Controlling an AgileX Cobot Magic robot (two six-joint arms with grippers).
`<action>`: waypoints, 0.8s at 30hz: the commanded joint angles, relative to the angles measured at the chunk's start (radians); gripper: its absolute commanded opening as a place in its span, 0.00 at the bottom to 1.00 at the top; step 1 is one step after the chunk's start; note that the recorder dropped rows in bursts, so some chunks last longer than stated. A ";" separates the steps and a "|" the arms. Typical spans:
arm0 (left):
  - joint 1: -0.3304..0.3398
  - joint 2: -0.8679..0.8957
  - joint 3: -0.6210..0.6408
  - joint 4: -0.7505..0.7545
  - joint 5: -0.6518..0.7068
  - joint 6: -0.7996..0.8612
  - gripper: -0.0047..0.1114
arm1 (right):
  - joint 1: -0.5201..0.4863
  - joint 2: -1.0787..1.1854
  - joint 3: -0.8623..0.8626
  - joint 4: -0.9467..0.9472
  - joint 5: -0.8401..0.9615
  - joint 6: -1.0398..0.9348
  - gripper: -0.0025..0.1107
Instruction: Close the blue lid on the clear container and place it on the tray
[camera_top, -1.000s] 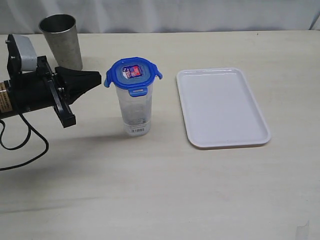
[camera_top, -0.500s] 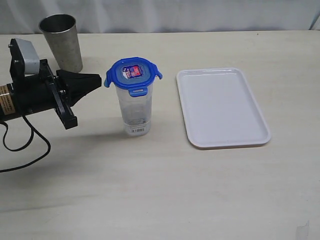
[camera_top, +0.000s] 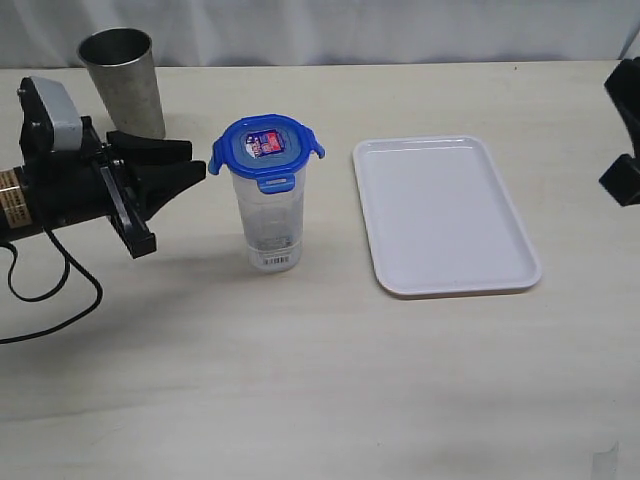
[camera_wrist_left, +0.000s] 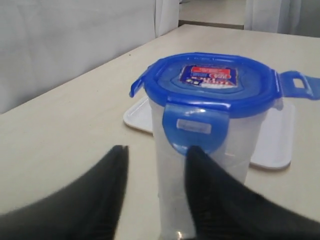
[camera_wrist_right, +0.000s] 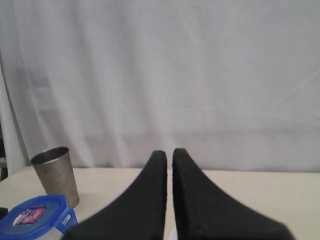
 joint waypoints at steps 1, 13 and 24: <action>0.000 0.001 0.003 -0.020 0.059 0.004 0.67 | -0.001 0.062 -0.008 -0.025 -0.033 0.004 0.06; 0.000 0.185 0.003 -0.033 -0.036 0.054 0.81 | -0.001 0.063 -0.008 -0.033 -0.038 0.004 0.06; -0.100 0.328 -0.116 -0.037 -0.036 0.110 0.81 | -0.001 0.063 -0.008 -0.033 -0.036 0.004 0.06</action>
